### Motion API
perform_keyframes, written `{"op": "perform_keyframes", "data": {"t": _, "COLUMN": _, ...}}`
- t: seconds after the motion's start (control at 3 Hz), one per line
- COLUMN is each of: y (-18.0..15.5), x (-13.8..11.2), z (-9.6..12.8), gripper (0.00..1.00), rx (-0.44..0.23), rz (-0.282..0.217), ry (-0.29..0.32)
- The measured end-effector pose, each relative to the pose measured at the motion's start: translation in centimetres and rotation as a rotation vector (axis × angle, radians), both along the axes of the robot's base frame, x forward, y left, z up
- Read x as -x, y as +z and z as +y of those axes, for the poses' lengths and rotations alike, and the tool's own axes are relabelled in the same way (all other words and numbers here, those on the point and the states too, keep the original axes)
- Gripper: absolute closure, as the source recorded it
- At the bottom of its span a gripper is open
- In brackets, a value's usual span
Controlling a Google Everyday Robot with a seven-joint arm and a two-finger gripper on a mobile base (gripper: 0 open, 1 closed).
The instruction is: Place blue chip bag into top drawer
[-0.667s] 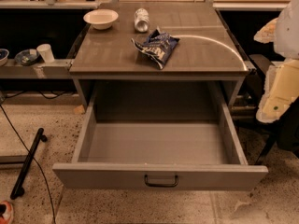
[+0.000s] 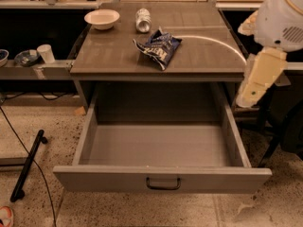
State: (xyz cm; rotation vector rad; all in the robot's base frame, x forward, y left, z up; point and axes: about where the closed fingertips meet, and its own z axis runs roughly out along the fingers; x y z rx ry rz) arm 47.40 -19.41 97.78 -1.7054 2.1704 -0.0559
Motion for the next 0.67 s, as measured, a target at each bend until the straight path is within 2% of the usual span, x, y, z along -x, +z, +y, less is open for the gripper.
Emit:
{"op": "perform_keyframes", "data": {"t": 0.33, "y": -0.8, "x": -6.9, "z": 7.5, "gripper": 0.00, "rx": -0.147, "rz": -0.014, "ry": 0.089}}
{"op": "perform_keyframes", "data": {"t": 0.67, "y": -3.4, "x": -13.5, "z": 15.3, "gripper": 0.00, "rx": -0.275, "rz": -0.009, "ry": 0.137}}
